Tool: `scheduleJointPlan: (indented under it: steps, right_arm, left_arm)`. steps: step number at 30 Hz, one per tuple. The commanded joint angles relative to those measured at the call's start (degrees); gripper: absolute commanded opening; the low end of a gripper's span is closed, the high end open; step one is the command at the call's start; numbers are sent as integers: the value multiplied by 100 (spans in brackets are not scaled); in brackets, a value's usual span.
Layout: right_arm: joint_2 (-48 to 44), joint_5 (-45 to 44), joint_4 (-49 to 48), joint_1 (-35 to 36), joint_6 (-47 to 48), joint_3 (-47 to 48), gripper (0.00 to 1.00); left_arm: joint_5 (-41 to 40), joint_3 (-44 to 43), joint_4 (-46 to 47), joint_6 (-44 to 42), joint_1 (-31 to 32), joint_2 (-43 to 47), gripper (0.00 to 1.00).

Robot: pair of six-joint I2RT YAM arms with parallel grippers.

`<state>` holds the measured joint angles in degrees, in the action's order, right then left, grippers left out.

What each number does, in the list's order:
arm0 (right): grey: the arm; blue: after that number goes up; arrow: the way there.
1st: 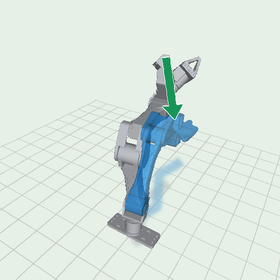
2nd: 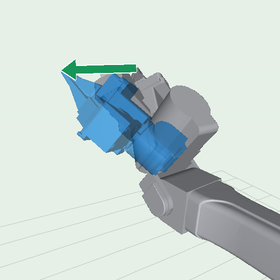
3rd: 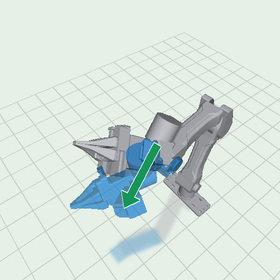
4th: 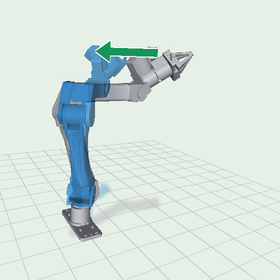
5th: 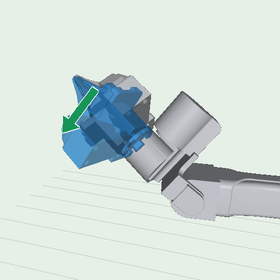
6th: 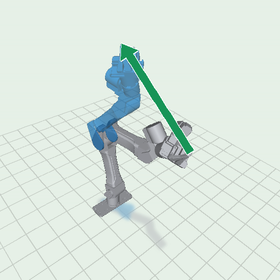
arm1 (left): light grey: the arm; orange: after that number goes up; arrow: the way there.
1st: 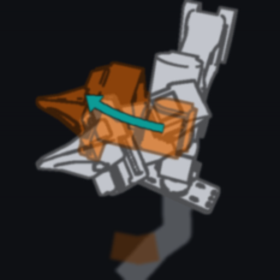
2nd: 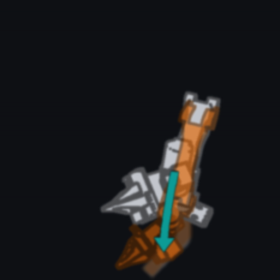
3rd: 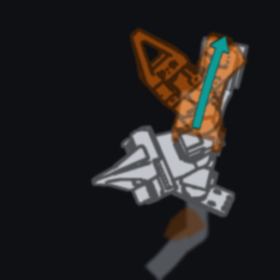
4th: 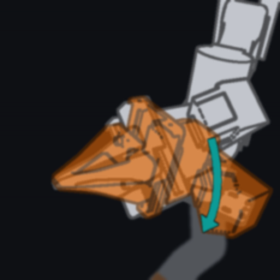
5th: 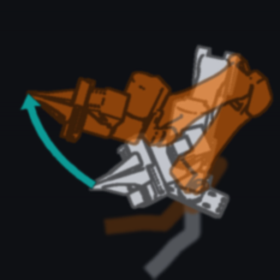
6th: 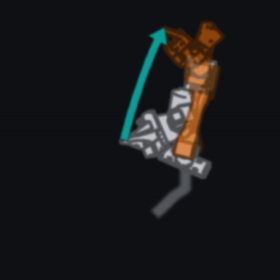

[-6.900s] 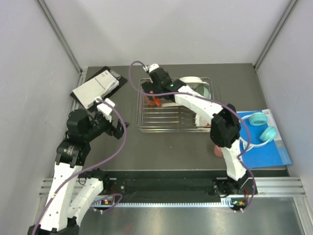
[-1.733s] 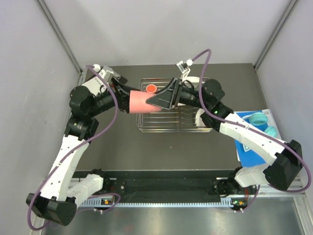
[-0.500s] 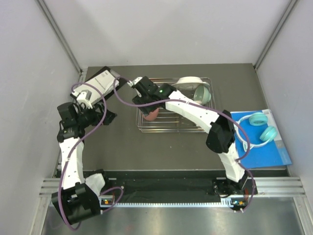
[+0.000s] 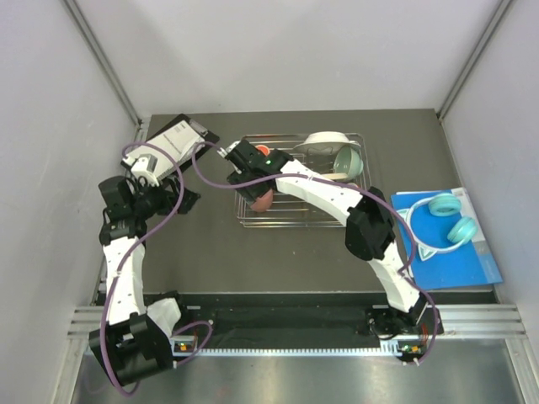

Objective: Load the mixed dishes into the dish rack

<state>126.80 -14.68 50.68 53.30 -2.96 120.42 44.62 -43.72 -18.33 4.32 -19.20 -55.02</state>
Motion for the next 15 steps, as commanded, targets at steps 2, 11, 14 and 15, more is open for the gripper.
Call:
scheduleJointPlan:
  steps: [2,11,14,15]
  right_arm:
    - [90,44,-435,5,32,-132,0]
    - [46,211,-734,-65,-38,-581,0]
    - [29,219,-805,-83,-38,-651,9]
    - [11,220,-822,-83,-38,-669,17]
  left_arm:
    - [-50,118,365,-36,-31,70,99]
    - [-94,127,461,60,-31,176,99]
    - [-111,119,479,78,-31,185,99]
    - [-120,110,479,78,-31,185,99]
